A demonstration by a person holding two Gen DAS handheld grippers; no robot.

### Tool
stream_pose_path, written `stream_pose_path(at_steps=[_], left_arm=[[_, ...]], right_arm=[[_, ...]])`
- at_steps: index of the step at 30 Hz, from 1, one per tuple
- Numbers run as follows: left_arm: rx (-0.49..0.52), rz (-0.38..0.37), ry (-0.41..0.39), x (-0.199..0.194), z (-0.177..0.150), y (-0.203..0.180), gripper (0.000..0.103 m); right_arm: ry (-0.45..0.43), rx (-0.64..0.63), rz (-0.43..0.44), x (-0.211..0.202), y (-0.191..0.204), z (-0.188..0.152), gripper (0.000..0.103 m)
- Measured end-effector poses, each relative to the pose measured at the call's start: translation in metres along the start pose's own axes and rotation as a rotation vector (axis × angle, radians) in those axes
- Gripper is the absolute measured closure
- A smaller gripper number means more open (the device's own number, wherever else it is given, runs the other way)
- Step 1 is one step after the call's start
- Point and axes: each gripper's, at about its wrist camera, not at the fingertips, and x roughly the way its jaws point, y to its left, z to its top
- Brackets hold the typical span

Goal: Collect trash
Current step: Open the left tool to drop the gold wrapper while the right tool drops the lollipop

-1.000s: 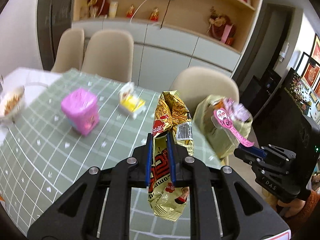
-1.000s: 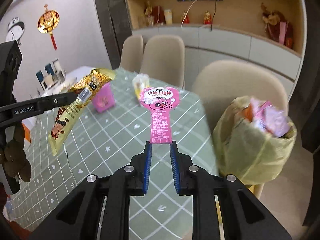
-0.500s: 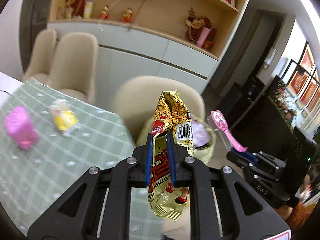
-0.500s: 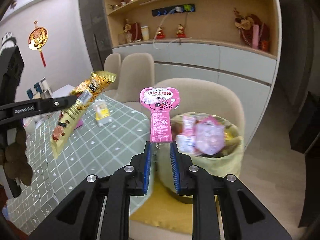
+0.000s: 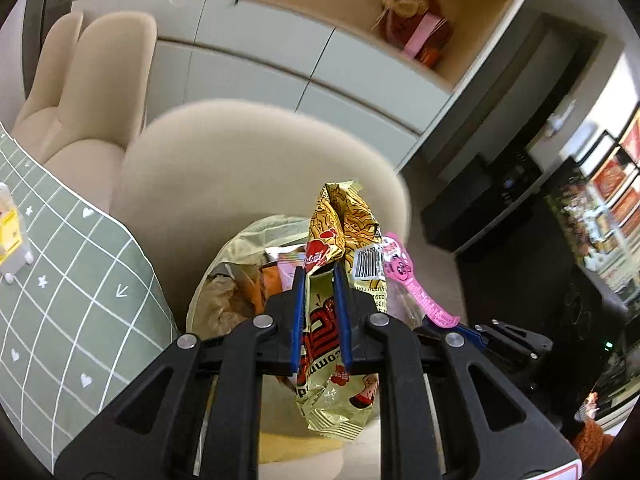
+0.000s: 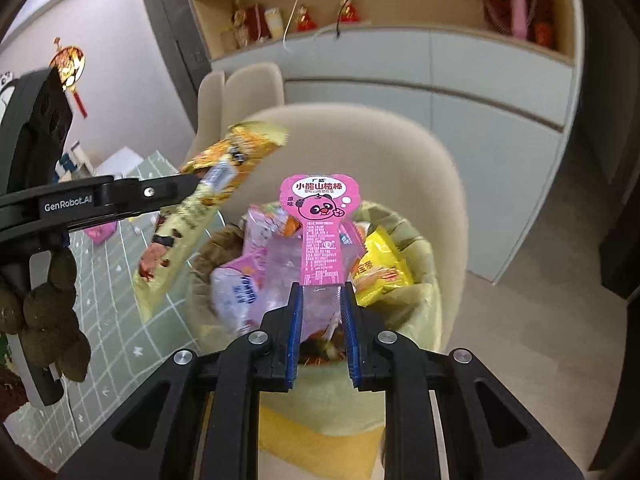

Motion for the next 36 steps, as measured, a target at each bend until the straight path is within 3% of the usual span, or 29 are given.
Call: stream_pose_path(at_steps=[5, 9, 15, 17, 20, 22, 26, 29, 36], left_arm=[[0.052, 0.128, 0.114, 0.053, -0.001, -0.001, 0.089], [0.091, 0.15, 0.139, 0.067, -0.001, -0.005, 0.089], [0.047, 0.127, 0.136, 0.066, -0.001, 0.005, 0.088], [0.041, 0.113, 0.123, 0.058, -0.002, 0.006, 0.087], [0.016, 0.114, 0.09, 0.042, -0.008, 0.009, 0.073], [-0.007, 0.112, 0.072, 0.03, -0.013, 0.009, 0.062], [-0.035, 0.124, 0.042, 0.003, -0.023, 0.011, 0.052], [-0.048, 0.151, -0.01, -0.025, -0.034, 0.01, 0.05], [-0.048, 0.246, -0.123, -0.11, -0.094, -0.006, 0.03]], right_arm=[[0.062, -0.045, 0.031, 0.034, -0.005, 0.008, 0.084], [0.096, -0.051, 0.044, 0.047, -0.01, 0.011, 0.084], [0.115, -0.059, 0.07, 0.055, -0.016, 0.012, 0.084], [0.099, -0.059, 0.081, 0.049, -0.016, 0.012, 0.084], [0.075, -0.036, 0.098, 0.038, -0.023, 0.01, 0.083], [0.06, -0.006, 0.103, 0.03, -0.029, 0.006, 0.068], [0.032, 0.012, 0.085, 0.013, -0.027, -0.002, 0.065], [-0.013, 0.004, 0.055, -0.006, -0.017, -0.01, 0.063], [-0.095, -0.016, 0.057, -0.062, 0.031, -0.043, 0.059]])
